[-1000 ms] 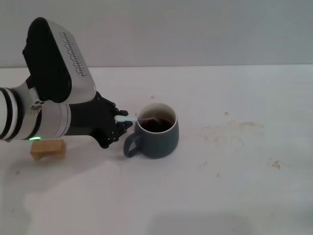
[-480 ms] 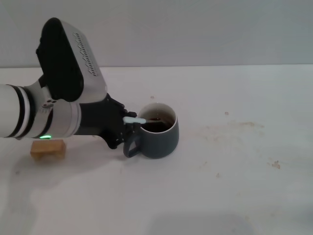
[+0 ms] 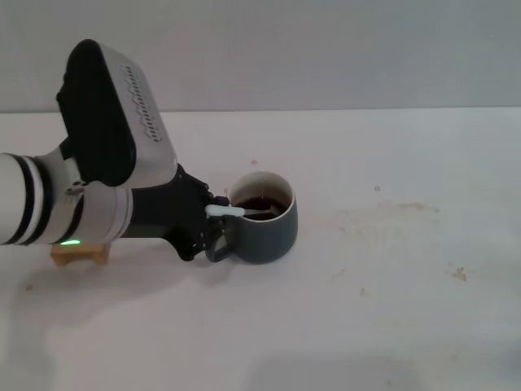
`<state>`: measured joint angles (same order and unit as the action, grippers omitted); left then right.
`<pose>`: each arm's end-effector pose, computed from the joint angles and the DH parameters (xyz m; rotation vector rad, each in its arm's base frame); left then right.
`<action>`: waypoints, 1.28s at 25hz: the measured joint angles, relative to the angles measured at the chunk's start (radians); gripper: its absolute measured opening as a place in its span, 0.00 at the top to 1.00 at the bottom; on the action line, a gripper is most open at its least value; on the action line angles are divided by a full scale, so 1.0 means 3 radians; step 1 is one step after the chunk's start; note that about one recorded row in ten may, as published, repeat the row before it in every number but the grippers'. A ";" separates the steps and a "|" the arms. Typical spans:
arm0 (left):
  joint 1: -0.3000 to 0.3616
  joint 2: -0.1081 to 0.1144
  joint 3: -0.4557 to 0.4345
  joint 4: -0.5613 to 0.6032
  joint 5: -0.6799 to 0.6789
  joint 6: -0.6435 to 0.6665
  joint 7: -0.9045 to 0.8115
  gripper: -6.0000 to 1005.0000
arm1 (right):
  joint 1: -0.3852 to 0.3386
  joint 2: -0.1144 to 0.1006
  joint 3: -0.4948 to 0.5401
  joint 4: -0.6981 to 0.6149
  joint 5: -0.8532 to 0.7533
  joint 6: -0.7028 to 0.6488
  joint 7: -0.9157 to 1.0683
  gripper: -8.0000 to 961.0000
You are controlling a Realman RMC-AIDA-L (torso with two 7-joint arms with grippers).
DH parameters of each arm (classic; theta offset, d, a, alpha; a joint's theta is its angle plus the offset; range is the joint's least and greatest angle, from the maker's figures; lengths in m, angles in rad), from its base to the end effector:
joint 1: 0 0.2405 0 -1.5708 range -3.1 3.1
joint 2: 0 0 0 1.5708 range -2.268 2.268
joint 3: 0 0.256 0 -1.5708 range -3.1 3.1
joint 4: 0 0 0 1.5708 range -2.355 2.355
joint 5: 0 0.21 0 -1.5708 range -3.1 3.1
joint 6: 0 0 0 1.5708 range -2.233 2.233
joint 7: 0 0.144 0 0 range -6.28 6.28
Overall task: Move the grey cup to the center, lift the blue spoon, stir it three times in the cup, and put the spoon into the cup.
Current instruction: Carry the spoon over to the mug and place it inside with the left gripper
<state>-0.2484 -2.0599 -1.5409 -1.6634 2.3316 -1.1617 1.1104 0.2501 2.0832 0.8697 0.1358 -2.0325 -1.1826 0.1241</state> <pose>-0.1615 0.3211 -0.0025 -2.6436 -0.0818 0.1090 0.4081 0.2583 0.0167 -1.2510 0.7425 0.5280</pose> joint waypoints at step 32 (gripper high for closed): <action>-0.0122 -0.0005 0.0024 0.0103 -0.0005 -0.0017 -0.0010 0.82 | 0.0021 0.0003 -0.0005 0.0013 -0.0010 0.0009 0.0000 0.99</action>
<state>-0.2849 -2.0613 -1.5335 -1.6325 2.3301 -1.1668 1.1075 0.2565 2.0840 0.8682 0.1397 -2.0356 -1.1798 0.1242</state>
